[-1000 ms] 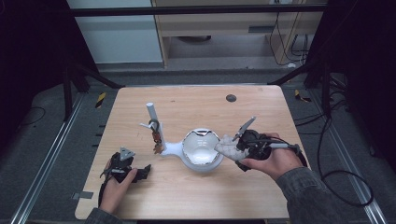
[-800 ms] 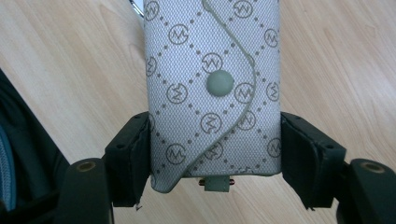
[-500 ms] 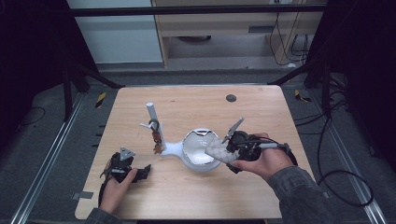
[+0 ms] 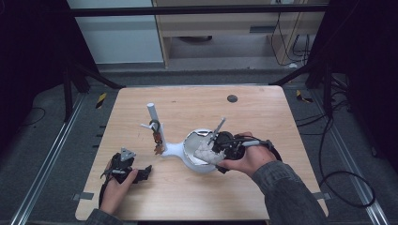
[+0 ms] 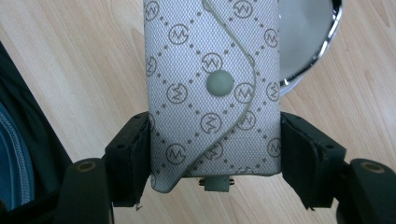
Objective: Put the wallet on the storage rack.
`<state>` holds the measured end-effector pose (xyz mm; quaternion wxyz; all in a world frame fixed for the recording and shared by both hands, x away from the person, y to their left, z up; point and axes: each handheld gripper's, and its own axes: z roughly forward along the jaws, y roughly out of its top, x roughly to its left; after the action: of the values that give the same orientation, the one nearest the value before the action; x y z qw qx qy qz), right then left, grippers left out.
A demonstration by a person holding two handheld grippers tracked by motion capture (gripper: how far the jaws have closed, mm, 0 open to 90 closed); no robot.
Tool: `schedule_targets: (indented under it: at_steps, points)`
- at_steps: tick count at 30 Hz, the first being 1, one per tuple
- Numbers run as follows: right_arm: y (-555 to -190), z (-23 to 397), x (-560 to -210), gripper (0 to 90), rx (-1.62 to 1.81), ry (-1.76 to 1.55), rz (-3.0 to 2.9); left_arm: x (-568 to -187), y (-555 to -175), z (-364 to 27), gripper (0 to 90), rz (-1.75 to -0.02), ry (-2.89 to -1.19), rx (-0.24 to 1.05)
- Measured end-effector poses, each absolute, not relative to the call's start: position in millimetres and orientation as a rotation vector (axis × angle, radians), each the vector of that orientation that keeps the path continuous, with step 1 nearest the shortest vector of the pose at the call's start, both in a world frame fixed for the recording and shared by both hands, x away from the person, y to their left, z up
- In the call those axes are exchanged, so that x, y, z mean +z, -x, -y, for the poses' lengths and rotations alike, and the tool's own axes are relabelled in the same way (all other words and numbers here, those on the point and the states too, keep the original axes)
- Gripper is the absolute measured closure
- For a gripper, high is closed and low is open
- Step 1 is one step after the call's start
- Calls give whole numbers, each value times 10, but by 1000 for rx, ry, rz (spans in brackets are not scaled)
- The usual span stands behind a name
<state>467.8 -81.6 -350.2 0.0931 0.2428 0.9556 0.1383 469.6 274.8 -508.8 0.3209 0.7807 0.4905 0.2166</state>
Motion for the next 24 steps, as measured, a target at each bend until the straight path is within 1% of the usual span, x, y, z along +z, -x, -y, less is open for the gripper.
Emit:
schedule_targets:
  at_steps: [8, 24]
  points:
    - [-4772, 672, -3564, 313, 354, -704, -2871, -5087, -4697, -2747, 0, -1287, -2053, 566]
    - [-4914, 521, -3563, 313, 280, -682, -2902, -5087, -4697, -2746, 0, -1287, -2053, 565]
